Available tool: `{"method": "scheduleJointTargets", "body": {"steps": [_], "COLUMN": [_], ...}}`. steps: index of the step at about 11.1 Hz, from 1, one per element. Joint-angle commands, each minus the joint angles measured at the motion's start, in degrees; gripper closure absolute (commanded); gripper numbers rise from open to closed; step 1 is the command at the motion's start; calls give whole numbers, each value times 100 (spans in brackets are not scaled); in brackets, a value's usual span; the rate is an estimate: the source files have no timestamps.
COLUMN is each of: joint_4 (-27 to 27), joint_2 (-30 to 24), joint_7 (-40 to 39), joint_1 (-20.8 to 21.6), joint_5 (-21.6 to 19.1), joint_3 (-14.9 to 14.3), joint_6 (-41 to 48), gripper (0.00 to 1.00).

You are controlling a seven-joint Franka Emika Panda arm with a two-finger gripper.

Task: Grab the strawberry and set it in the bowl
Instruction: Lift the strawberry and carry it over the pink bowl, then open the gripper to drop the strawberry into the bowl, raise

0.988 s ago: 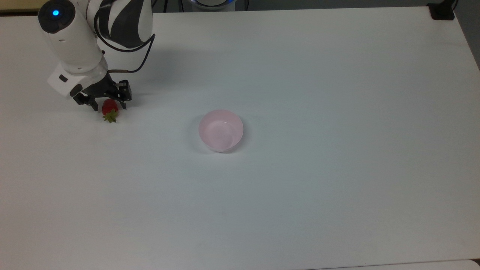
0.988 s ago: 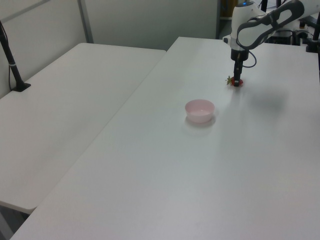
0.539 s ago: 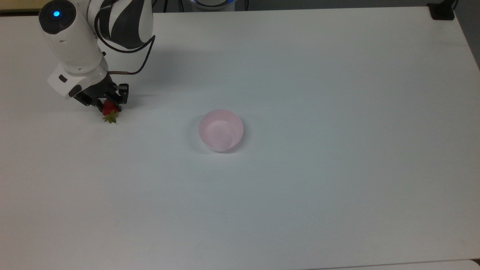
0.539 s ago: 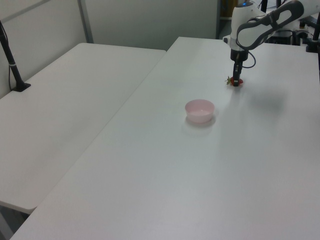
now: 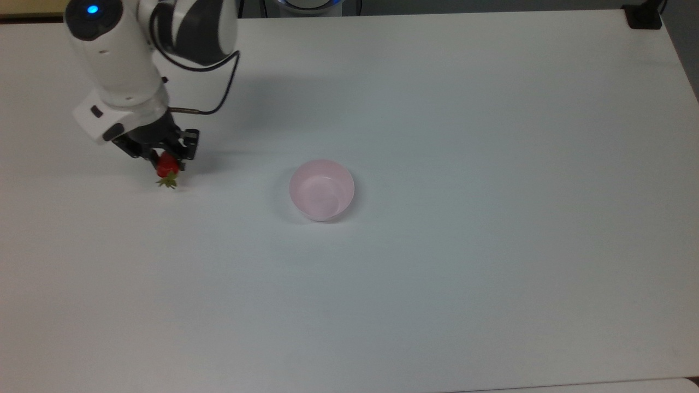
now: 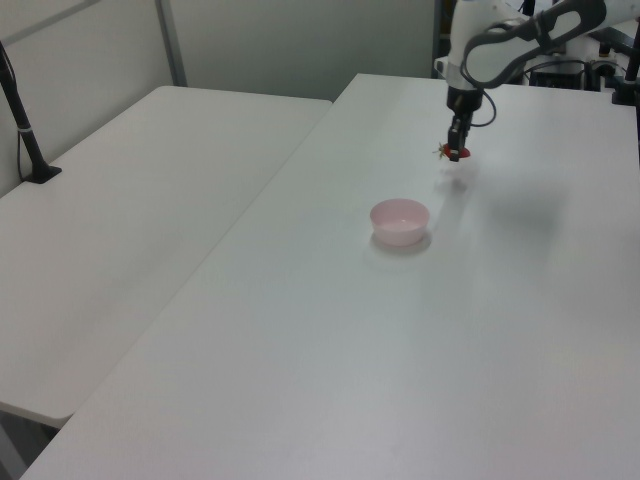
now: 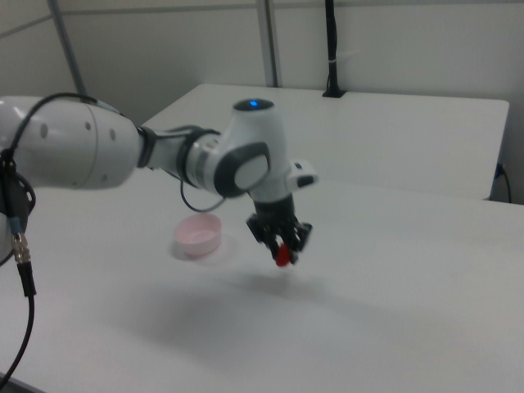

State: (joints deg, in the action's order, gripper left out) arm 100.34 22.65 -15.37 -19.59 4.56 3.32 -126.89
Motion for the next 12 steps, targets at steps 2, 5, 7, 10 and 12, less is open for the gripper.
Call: {"method": "scheduleJointTargets", "body": {"steps": [2, 5, 7, 10, 12], "joint_4": [-427, -419, -419, -428, -437], "joint_2": [-410, -270, -252, -374, -838], "joint_7": [1392, 1949, 2056, 2441, 2758], "joint_1": [1401, 2097, 2126, 2161, 2274], "joint_5": [-8, 1, 1, 1, 1], "joint_3": [-42, -42, -42, -33, -51], "joint_6": [902, 885, 894, 1094, 1752], "gripper": [57, 53, 8, 0, 0]}}
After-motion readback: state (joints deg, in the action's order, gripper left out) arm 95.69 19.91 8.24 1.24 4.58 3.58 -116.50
